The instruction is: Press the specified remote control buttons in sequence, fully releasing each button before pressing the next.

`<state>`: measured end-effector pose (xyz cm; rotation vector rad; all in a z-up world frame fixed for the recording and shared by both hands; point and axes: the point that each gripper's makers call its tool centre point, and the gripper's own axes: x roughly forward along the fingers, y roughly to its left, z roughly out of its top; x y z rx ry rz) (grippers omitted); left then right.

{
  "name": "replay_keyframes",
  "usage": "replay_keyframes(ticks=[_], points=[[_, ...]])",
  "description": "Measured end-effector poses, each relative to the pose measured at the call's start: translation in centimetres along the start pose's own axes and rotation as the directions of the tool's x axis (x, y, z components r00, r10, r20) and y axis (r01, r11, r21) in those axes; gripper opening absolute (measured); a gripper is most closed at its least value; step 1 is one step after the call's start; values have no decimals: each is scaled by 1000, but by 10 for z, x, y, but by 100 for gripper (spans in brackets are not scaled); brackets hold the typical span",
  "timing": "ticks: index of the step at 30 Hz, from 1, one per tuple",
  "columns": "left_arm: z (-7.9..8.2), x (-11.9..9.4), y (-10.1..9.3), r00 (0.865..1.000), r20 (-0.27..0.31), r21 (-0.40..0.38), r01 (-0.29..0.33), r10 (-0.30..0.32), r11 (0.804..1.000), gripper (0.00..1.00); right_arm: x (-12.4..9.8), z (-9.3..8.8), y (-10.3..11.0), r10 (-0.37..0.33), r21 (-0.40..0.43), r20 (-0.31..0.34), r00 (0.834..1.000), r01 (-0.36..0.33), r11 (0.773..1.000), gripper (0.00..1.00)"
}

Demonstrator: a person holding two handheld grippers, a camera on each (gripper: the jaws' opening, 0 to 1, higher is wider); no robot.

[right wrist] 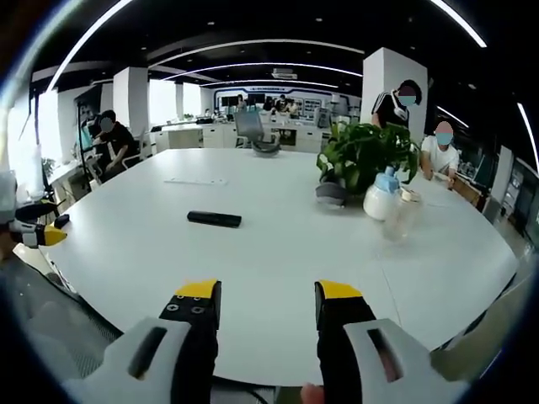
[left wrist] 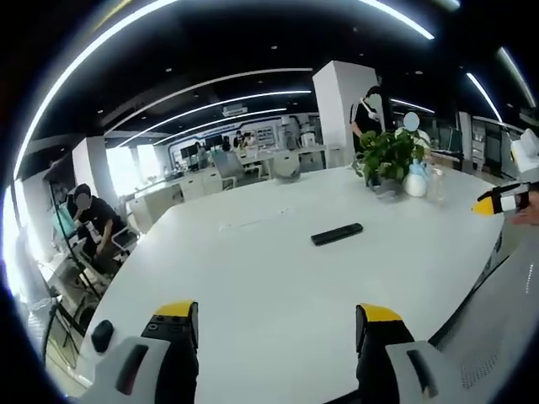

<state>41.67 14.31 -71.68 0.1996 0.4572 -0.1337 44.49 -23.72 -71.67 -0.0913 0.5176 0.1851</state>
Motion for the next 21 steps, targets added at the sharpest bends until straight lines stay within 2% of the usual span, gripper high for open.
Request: replay_keyframes(ticks=[8, 15, 21], points=[[0, 1, -8, 999, -2, 19, 39, -39, 999, 79, 0, -1, -1, -4, -2, -4, 1000, 4, 1000, 45], [3, -1, -5, 999, 11, -19, 36, -36, 999, 78, 0, -2, 1, 1, -9, -12, 1000, -1, 1000, 44], [2, 1, -7, 999, 0, -1, 41, -41, 999, 78, 0, -2, -1, -9, -2, -13, 1000, 9, 1000, 44]])
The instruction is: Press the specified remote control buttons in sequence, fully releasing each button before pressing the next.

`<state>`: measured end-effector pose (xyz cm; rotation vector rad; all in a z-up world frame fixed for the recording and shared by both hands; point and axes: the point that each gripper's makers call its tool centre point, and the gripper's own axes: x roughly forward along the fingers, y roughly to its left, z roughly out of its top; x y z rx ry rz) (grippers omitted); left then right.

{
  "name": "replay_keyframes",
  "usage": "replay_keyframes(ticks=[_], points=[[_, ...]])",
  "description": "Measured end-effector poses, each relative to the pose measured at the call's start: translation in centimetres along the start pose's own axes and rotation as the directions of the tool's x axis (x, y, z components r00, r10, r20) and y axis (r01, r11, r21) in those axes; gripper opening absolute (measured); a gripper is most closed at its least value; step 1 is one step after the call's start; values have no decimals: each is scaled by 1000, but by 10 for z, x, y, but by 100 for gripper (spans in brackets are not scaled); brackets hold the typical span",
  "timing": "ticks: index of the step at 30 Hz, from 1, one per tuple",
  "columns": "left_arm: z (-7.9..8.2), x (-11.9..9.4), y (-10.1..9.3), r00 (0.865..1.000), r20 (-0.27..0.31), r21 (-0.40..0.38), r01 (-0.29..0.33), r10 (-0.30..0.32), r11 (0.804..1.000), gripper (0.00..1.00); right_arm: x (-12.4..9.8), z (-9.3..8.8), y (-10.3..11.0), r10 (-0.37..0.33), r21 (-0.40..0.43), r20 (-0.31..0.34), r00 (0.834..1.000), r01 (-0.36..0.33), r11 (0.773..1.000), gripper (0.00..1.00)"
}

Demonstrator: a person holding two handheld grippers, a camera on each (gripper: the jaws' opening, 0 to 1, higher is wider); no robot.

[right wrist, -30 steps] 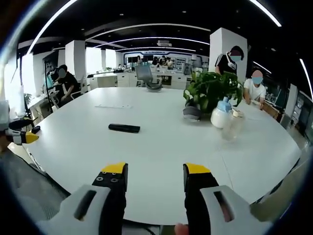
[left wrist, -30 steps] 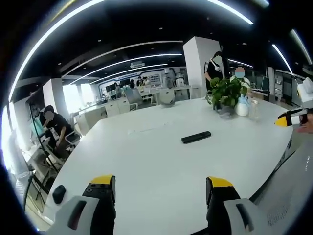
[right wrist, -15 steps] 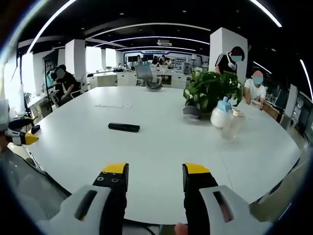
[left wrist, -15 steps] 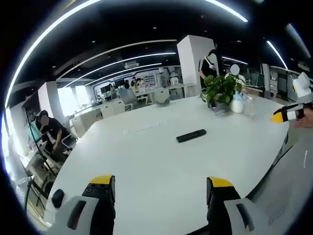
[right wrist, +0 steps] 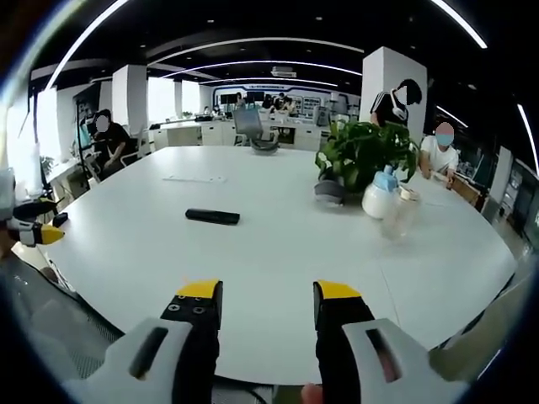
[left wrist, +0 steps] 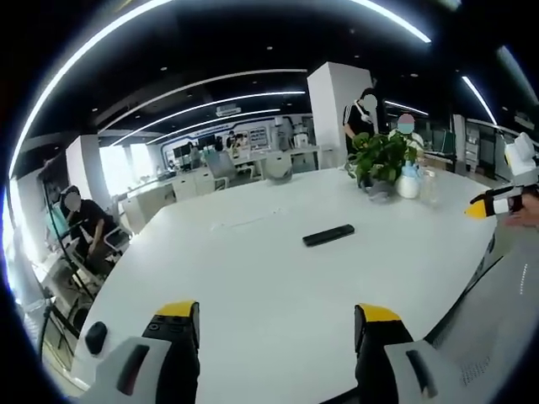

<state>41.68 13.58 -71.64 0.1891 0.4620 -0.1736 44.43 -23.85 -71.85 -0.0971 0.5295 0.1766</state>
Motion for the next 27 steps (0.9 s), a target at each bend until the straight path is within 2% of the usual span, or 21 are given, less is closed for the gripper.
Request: replay_keyframes(ticks=[10, 20, 27], points=[[1, 3, -4, 998, -28, -23, 47, -48, 999, 76, 0, -1, 0, -1, 6, -9, 1000, 1, 1000, 44], [26, 20, 17, 999, -2, 45, 32, -32, 998, 75, 1, -2, 0, 3, -2, -20, 1000, -3, 1000, 44], [38, 38, 13, 997, -15, 106, 72, -70, 992, 73, 2, -4, -1, 0, 2, -29, 1000, 0, 1000, 44]])
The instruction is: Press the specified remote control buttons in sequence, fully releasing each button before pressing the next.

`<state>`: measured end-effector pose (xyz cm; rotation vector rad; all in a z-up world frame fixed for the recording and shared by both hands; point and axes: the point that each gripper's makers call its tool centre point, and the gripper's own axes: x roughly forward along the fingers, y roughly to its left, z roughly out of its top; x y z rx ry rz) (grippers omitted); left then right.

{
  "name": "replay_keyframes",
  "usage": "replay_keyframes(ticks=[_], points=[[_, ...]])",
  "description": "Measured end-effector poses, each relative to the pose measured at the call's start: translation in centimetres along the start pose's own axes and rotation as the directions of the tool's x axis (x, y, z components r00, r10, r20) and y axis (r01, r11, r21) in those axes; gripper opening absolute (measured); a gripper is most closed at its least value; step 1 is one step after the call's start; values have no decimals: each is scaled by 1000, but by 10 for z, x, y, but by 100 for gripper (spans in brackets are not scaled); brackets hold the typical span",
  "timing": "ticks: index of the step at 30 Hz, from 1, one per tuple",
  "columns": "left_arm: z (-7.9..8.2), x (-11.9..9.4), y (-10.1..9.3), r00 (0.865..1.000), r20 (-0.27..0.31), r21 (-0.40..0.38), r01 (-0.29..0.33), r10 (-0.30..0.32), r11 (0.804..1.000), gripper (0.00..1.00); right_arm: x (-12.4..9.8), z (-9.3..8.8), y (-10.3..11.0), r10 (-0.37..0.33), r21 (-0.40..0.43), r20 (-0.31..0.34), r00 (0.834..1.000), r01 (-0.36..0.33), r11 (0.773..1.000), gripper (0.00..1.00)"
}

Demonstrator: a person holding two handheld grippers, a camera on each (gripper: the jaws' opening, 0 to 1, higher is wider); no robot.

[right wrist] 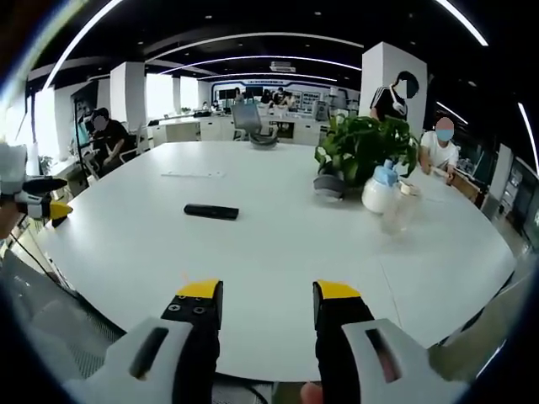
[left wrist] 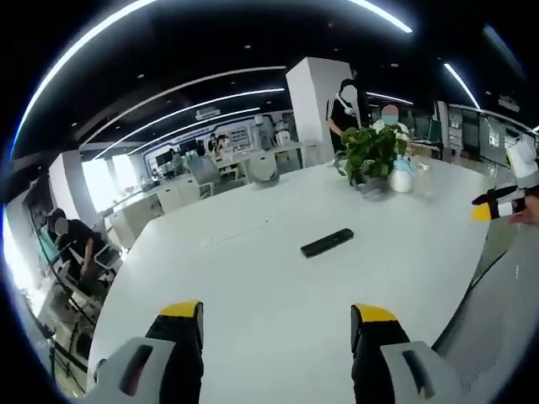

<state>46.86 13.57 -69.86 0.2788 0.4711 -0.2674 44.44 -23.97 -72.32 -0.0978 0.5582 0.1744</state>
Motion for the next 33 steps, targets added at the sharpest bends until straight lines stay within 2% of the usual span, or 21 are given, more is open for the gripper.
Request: replay_keyframes(ticks=[11, 17, 21, 24, 28, 33], points=[[9, 30, -9, 996, -40, 79, 79, -76, 994, 73, 1, -2, 0, 2, 0, -13, 1000, -2, 1000, 43], [20, 48, -28, 991, -38, 84, 129, -126, 988, 73, 1, 0, -1, -6, -3, -1, 1000, 6, 1000, 44], [23, 62, -38, 984, -56, 152, 175, -169, 973, 72, 1, -2, -2, -9, 9, -8, 1000, 9, 1000, 44], [24, 72, -41, 980, -70, 190, 197, -187, 962, 71, -1, 0, -10, -38, 30, 0, 999, 38, 999, 46], [28, 81, -41, 977, -75, 210, 210, -198, 955, 71, -4, 2, -14, -50, 64, 15, 999, 49, 997, 44], [32, 96, -44, 971, -90, 217, 238, -224, 947, 71, -3, -1, -14, -50, 76, 3, 999, 49, 996, 44]])
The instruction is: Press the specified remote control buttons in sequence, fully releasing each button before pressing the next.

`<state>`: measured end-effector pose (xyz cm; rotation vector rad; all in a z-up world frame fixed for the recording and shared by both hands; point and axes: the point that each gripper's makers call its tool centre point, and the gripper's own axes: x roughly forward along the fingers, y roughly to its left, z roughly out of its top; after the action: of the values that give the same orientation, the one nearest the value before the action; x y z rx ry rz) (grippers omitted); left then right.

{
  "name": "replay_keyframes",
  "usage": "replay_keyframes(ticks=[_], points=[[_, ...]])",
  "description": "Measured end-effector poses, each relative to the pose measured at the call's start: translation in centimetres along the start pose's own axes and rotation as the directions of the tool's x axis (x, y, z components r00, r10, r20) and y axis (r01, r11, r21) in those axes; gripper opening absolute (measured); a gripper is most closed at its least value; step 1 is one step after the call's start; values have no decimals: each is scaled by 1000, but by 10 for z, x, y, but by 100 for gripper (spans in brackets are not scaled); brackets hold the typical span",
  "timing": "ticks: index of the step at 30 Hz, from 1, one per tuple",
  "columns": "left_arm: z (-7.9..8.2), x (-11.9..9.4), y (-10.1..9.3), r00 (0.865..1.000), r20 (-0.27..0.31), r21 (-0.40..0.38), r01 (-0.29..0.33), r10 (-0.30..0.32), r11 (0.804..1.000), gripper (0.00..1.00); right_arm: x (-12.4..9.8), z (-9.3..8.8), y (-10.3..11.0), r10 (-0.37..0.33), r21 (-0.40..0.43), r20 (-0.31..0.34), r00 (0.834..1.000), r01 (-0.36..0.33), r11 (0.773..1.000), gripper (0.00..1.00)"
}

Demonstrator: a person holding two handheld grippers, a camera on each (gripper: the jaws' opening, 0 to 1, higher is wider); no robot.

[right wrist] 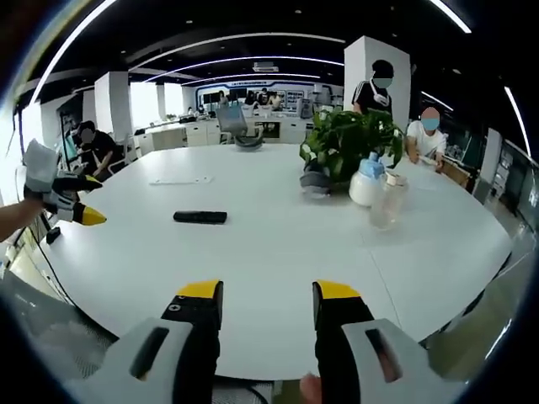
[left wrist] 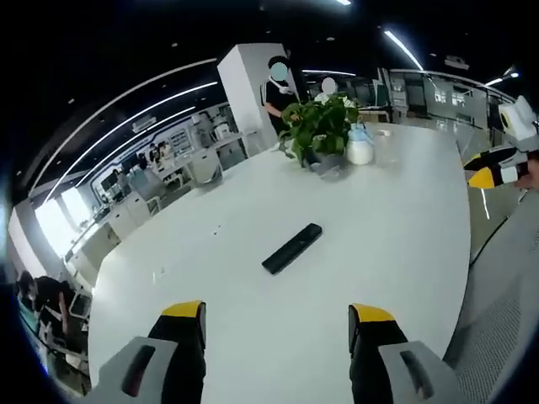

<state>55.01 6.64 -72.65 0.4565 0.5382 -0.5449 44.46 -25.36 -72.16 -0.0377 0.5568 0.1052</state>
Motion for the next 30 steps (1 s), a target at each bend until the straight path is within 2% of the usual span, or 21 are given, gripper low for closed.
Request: replay_keyframes(ticks=[11, 17, 22, 27, 30], points=[[17, 34, 0, 998, -12, 69, 62, -61, 996, 68, 1, -2, 3, 18, 4, -13, 1000, -18, 1000, 40], [18, 51, -1, 996, -30, 94, 81, -79, 992, 68, 1, -2, 3, 12, 2, -14, 1000, -12, 1000, 41], [14, 68, -5, 991, -71, 116, 119, -112, 986, 67, 3, -5, 5, 19, -18, -33, 999, -19, 1000, 42], [21, 84, -8, 986, -79, 115, 156, -148, 981, 63, 3, -5, 5, 16, -29, -35, 999, -17, 999, 43], [26, 91, -10, 983, -87, 141, 175, -164, 974, 63, 4, -6, 5, 18, -29, -39, 999, -19, 999, 42]])
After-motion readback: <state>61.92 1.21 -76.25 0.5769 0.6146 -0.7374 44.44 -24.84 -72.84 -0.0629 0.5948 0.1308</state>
